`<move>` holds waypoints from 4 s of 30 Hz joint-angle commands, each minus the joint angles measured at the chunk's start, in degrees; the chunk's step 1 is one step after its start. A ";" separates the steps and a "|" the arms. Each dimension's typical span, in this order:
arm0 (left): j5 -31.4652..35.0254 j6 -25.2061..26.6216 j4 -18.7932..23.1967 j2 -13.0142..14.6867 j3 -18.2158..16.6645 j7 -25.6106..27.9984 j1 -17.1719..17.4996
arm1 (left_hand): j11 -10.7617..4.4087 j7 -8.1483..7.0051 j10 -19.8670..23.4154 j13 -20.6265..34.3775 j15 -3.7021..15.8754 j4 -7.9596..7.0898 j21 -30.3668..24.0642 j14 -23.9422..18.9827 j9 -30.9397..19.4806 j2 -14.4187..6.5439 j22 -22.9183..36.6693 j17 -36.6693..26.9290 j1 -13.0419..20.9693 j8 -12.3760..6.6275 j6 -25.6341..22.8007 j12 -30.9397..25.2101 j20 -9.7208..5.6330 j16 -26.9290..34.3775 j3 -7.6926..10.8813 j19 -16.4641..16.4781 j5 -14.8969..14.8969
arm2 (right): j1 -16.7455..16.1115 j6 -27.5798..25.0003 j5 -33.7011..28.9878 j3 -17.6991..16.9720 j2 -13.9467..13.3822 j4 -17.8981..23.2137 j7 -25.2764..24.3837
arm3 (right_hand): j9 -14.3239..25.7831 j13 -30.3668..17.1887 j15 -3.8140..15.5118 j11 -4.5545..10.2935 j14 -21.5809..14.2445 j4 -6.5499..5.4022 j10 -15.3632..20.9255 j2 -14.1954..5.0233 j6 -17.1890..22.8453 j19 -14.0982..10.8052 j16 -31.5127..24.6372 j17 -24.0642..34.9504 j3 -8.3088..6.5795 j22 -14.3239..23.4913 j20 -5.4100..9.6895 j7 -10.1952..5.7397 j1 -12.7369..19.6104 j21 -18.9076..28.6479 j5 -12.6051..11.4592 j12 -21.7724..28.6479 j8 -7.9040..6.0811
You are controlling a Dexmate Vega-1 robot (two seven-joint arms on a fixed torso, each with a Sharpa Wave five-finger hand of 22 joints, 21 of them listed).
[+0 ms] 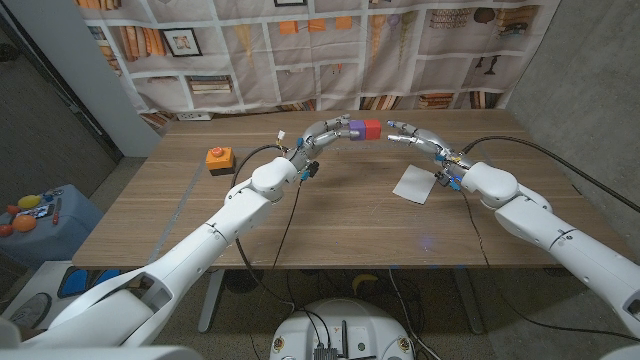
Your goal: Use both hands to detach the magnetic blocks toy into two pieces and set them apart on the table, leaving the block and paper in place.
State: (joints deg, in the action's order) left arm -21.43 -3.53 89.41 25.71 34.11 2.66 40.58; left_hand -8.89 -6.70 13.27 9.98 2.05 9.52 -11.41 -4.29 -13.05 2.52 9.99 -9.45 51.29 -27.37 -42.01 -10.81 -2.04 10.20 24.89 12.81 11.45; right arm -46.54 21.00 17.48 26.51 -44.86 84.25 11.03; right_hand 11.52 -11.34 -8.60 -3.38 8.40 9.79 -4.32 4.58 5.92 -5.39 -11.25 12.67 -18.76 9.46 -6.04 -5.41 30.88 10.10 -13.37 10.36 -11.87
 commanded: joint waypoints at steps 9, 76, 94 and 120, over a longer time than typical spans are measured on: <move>-3.12 0.59 -2.17 -0.55 1.19 -4.26 -1.16 | 0.07 0.79 0.31 0.18 3.48 -0.03 0.16 -0.04 -0.52 -2.48 0.29 -0.32 0.20 -4.15 -13.20 -0.30 -3.26 0.00 -0.42 -0.31 0.38 | 0.97 0.50 0.61 0.94 1.37 -0.14 1.77 | 0.30 -0.12 -0.39 -0.79 -0.21 0.07 -0.46 -0.63 1.84 0.19 -0.66 0.35 -1.29 0.30 -0.99 0.62 2.54 0.52 0.52 0.58 -1.18; -5.77 -0.70 -8.57 -2.95 2.19 -9.36 -4.15 | 0.06 0.84 0.49 0.18 3.39 0.29 -0.02 -0.15 -2.05 -3.18 0.30 -0.32 0.48 -5.42 -14.20 -0.38 -3.11 0.02 -1.24 -0.45 0.45 | -0.26 -1.38 -6.38 0.58 4.54 1.94 -10.26 | 4.01 -0.22 1.49 -0.98 -6.58 0.08 5.47 -1.07 21.45 -6.46 -3.67 1.73 -3.31 0.28 0.50 1.27 11.05 1.66 2.75 2.15 -13.21; -6.14 -0.39 -8.51 -3.04 2.12 -9.18 -3.86 | 0.11 0.83 0.56 0.18 3.36 0.30 -0.05 -0.16 -2.35 -3.32 0.31 -0.32 0.58 -5.61 -14.16 -0.39 -3.11 0.02 -1.43 -0.48 0.45 | -0.33 -1.59 -6.26 0.46 4.58 1.74 -10.70 | 5.87 -0.27 2.08 -0.52 -8.16 0.09 7.46 -1.31 26.75 -8.08 -4.25 2.03 -3.60 0.28 1.00 2.24 13.67 1.62 2.60 2.30 -17.38; -6.56 -0.26 -10.35 -4.06 2.38 -9.93 -5.00 | 0.27 0.81 0.57 0.18 3.27 0.33 -0.11 -0.19 -2.49 -3.47 0.31 -0.31 0.76 -5.75 -14.11 -0.36 -3.10 0.03 -1.73 -0.45 0.47 | 0.18 -1.99 -7.03 0.44 4.79 1.49 -11.86 | 9.69 -0.28 4.02 1.21 -10.15 -0.06 10.34 -2.59 36.41 -10.88 -5.18 2.93 -4.09 0.30 2.62 -0.61 18.86 1.62 2.29 2.34 -25.48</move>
State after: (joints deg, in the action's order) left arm -27.92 -3.65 79.66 21.98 36.29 -6.85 36.03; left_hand -8.69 -6.70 13.49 9.98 2.05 9.99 -11.41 -4.30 -13.04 1.99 9.99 -9.45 50.75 -27.37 -42.01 -10.82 -2.26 10.20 23.31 12.61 11.67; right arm -46.41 19.21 10.99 27.05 -40.30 85.48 0.20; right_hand 20.64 -11.32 -4.60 -2.36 -1.36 9.78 5.34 2.53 40.24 -15.46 -15.93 15.33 -22.41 9.45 -3.38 -4.74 48.44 11.26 -10.82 12.36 -36.41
